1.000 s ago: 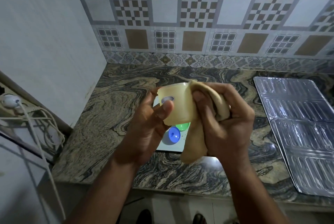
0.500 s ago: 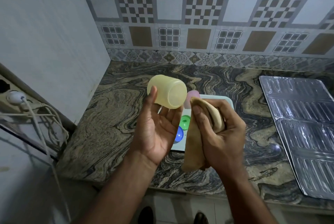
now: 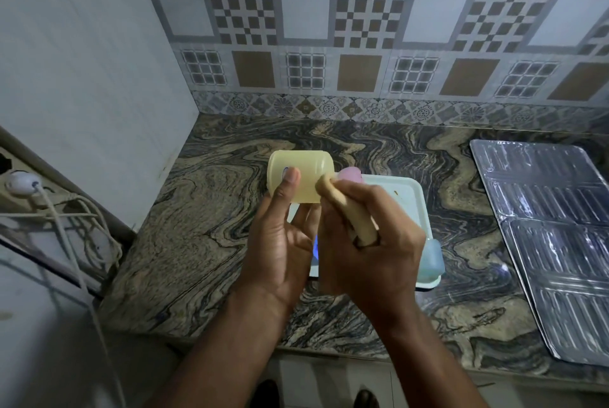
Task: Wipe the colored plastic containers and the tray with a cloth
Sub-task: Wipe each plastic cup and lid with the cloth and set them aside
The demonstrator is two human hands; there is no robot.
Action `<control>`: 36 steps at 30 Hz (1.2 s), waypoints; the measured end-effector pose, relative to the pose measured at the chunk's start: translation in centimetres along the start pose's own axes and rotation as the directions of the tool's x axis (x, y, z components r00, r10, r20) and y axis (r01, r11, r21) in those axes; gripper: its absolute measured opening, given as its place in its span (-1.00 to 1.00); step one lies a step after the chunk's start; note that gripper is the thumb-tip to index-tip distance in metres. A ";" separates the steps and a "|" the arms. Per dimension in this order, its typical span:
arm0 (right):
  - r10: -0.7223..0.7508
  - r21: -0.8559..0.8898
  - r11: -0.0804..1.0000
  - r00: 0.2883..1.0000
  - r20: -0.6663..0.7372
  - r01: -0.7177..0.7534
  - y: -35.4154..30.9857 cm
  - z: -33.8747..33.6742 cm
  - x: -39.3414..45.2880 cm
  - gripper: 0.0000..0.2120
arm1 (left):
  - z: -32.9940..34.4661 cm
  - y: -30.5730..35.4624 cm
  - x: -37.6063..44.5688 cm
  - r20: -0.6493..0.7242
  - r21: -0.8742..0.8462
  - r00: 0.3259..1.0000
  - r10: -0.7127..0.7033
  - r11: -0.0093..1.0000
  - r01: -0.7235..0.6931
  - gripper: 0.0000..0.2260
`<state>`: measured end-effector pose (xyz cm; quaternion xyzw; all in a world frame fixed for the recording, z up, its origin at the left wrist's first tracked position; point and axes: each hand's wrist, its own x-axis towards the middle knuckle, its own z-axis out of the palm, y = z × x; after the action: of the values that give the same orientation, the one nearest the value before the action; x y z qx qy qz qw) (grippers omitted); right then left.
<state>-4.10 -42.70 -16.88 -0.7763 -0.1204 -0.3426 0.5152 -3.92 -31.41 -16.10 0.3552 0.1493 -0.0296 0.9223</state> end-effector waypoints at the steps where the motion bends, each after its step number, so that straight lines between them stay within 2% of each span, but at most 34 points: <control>1: -0.030 -0.051 0.998 0.999 0.021 0.031 0.3 0.1 -0.5 -0.91 | 0.1 0.3 0.1 -0.040 -0.008 0.999 0.019 1.000 -0.019 -0.41; 4: -0.019 -0.075 0.997 0.996 0.083 0.026 0.9 0.0 -1.5 -0.88 | 0.0 0.9 0.5 -0.097 -0.046 0.992 0.078 0.995 -0.083 -0.39; 7: 0.032 0.007 0.999 0.999 0.030 -0.032 1.0 -0.1 -1.6 -0.84 | -0.2 0.9 0.7 -0.093 -0.028 0.990 0.110 0.993 -0.113 -0.45; 10: 0.048 0.066 0.997 0.999 -0.015 -0.047 0.3 -0.2 -0.5 -0.86 | -0.7 0.4 0.8 -0.047 0.125 0.975 0.216 0.970 -0.209 -0.50; 12: 0.072 0.140 0.987 0.997 0.026 -0.075 0.3 -0.5 0.9 -0.88 | -1.4 0.4 0.9 0.015 0.241 0.944 0.329 0.915 -0.322 -0.43; 14: 0.134 0.206 0.967 0.987 0.093 -0.151 0.8 -0.9 2.5 -0.85 | -2.1 0.7 0.8 0.118 0.373 0.888 0.444 0.809 -0.454 -0.44; 16: 0.205 0.220 0.946 0.964 0.170 -0.240 2.0 -1.0 3.7 -0.83 | -2.6 1.1 0.6 0.247 0.495 0.832 0.496 0.674 -0.548 -0.41; 19: 0.278 0.169 0.925 0.911 0.306 -0.339 3.8 -0.5 4.3 -0.89 | -3.1 1.7 0.3 0.391 0.628 0.775 0.497 0.472 -0.619 -0.32; 22: 0.325 0.164 0.902 0.879 0.350 -0.399 5.0 0.3 4.1 -0.94 | -3.7 1.8 0.3 0.492 0.697 0.733 0.470 0.293 -0.655 -0.28; 25: 0.361 0.188 0.880 0.871 0.333 -0.437 5.8 1.0 3.4 -0.95 | -4.8 1.8 0.5 0.518 0.758 0.690 0.505 0.102 -0.644 -0.32; 27: 0.366 0.197 0.877 0.874 0.320 -0.439 6.1 1.1 3.0 -0.95 | -6.1 1.9 1.0 0.495 0.798 0.688 0.532 0.037 -0.602 -0.34; 30: 0.356 0.217 0.873 0.875 0.329 -0.436 6.0 0.8 2.2 -0.93 | -9.4 1.9 2.6 0.404 0.868 0.726 0.556 0.018 -0.497 -0.36; 32: 0.347 0.232 0.871 0.877 0.333 -0.433 5.7 0.3 1.6 -0.93 | -12.3 1.4 3.9 0.303 0.918 0.765 0.568 0.040 -0.394 -0.33; 36: 0.345 0.218 0.875 0.872 0.347 -0.433 5.8 -0.4 0.2 -0.92 | -18.5 -0.4 5.9 0.126 0.984 0.870 0.477 0.049 -0.169 -0.25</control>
<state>-1.00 -45.65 -20.77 -0.7434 -0.0848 -0.0887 0.6575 -3.11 -19.06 -31.10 0.8920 0.1162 0.1319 0.4164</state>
